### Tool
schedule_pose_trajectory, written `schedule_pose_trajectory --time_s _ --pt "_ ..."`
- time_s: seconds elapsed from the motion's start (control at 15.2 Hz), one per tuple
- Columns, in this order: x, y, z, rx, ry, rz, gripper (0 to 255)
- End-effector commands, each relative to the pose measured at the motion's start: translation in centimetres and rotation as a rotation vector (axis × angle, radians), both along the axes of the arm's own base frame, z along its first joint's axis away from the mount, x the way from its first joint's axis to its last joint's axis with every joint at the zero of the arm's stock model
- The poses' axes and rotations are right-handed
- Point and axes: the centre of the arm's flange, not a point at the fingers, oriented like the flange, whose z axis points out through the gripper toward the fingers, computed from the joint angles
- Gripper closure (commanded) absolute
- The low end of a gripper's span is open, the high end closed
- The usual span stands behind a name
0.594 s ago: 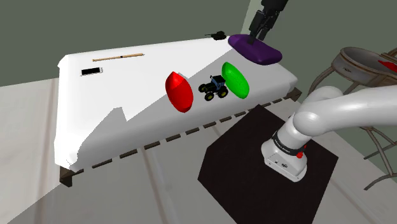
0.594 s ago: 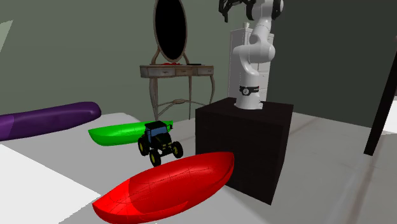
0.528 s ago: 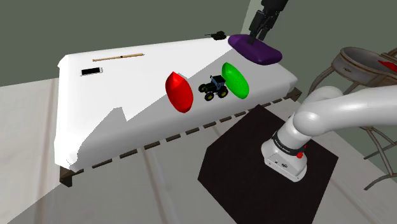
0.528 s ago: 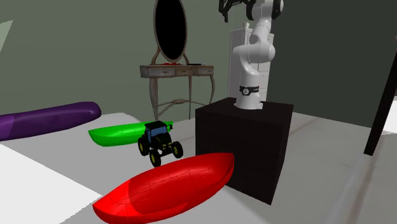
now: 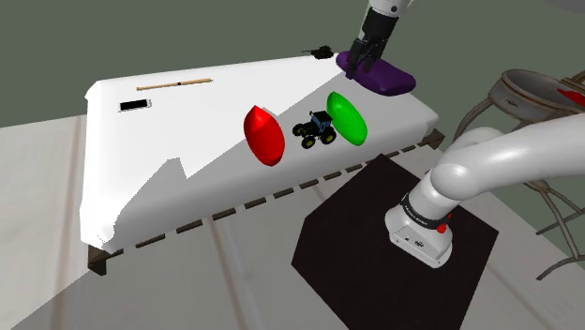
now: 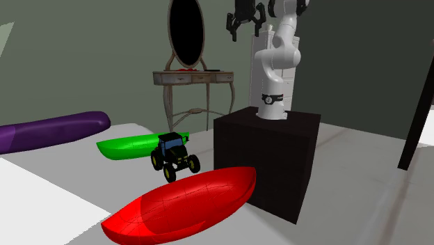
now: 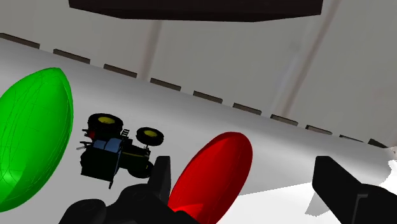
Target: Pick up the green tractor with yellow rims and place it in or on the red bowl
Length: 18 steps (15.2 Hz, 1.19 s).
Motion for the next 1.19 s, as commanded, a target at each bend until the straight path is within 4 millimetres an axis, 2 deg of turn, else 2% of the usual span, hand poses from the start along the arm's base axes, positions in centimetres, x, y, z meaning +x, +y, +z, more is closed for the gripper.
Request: schedule_pose_trajectory --time_s 0.0,1.12 --pt "1.5 -0.6 -2.1 -0.005 -0.004 -0.013 0" --pt "13.9 -8.1 -18.7 -0.040 -0.022 -0.117 0"
